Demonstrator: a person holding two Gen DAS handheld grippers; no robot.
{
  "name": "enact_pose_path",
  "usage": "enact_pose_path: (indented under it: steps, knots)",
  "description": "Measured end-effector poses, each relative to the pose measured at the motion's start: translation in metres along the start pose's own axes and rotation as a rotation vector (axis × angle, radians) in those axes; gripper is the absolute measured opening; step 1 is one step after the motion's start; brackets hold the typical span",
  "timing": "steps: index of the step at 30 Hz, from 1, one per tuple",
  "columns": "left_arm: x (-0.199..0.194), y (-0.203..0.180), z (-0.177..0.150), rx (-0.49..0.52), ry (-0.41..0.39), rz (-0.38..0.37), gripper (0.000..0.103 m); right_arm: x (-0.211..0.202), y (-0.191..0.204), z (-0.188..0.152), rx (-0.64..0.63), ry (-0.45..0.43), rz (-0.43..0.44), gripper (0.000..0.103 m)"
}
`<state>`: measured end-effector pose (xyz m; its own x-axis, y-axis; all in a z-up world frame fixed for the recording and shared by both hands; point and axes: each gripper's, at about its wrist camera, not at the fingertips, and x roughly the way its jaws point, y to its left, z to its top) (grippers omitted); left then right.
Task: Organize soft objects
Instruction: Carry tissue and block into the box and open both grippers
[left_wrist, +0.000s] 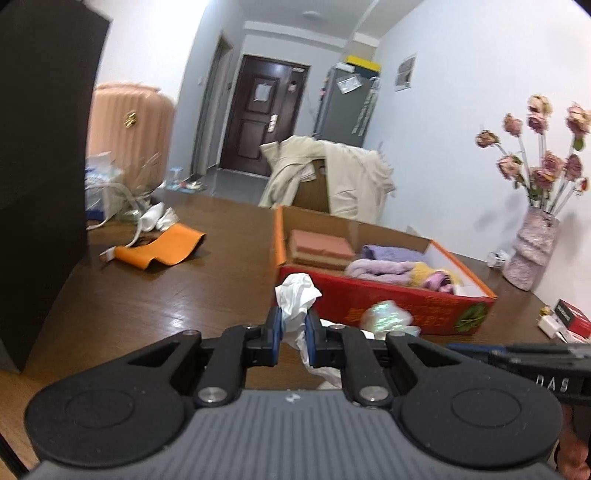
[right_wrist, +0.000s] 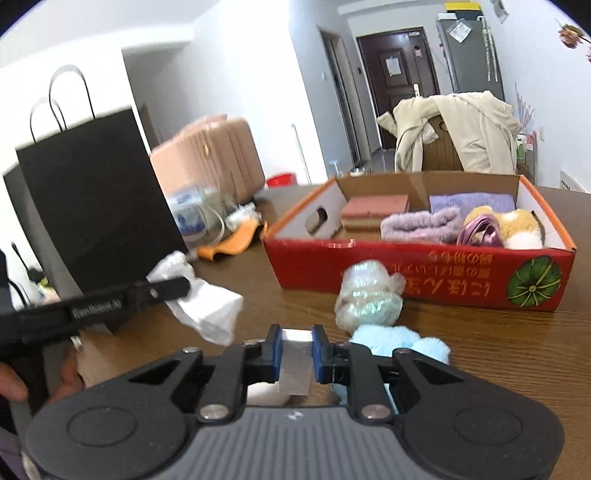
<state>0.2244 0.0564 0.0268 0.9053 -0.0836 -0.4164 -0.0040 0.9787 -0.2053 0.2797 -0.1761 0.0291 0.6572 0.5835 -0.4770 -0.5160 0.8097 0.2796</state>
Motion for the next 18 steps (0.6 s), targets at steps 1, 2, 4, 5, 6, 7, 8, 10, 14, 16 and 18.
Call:
enact_pose_path:
  steps: [1,2,4,5,6,7,8,10,14,16,18]
  knots:
    - [0.0,-0.004,0.002,0.006,-0.003,-0.006,0.014,-0.004,0.0,0.002,-0.001,-0.013,-0.003,0.016]
    - [0.001,-0.007,0.004,0.013,-0.007,-0.012,0.014,-0.01,0.001,0.004,-0.009,-0.03,-0.009,0.016]
    - [0.007,-0.012,0.013,0.021,-0.014,-0.035,0.014,-0.018,0.0,0.01,-0.021,-0.059,-0.014,0.016]
    - [0.01,-0.013,0.02,0.024,-0.022,-0.052,0.014,-0.021,-0.001,0.014,-0.027,-0.073,-0.016,0.016]
    - [0.014,-0.014,0.028,0.027,-0.035,-0.068,0.014,-0.022,-0.002,0.02,-0.038,-0.086,-0.019,0.016]
    - [0.021,-0.016,0.038,0.033,-0.047,-0.084,0.014,-0.022,-0.004,0.028,-0.051,-0.096,-0.023,0.016]
    - [0.032,-0.017,0.05,0.039,-0.052,-0.103,0.014,-0.02,-0.007,0.038,-0.061,-0.105,-0.029,0.016]
    - [0.063,-0.017,0.072,0.032,-0.035,-0.127,0.014,-0.01,-0.017,0.061,-0.066,-0.118,-0.043,0.016]
    - [0.148,-0.012,0.096,0.014,0.085,-0.084,0.014,0.039,-0.054,0.121,0.003,-0.1,-0.068,0.017]
    - [0.187,-0.008,0.097,-0.021,0.155,-0.035,0.014,0.073,-0.072,0.143,0.025,-0.071,-0.12,0.017]
    - [0.215,-0.004,0.097,-0.051,0.195,-0.048,0.014,0.107,-0.093,0.16,0.07,-0.03,-0.153,0.017]
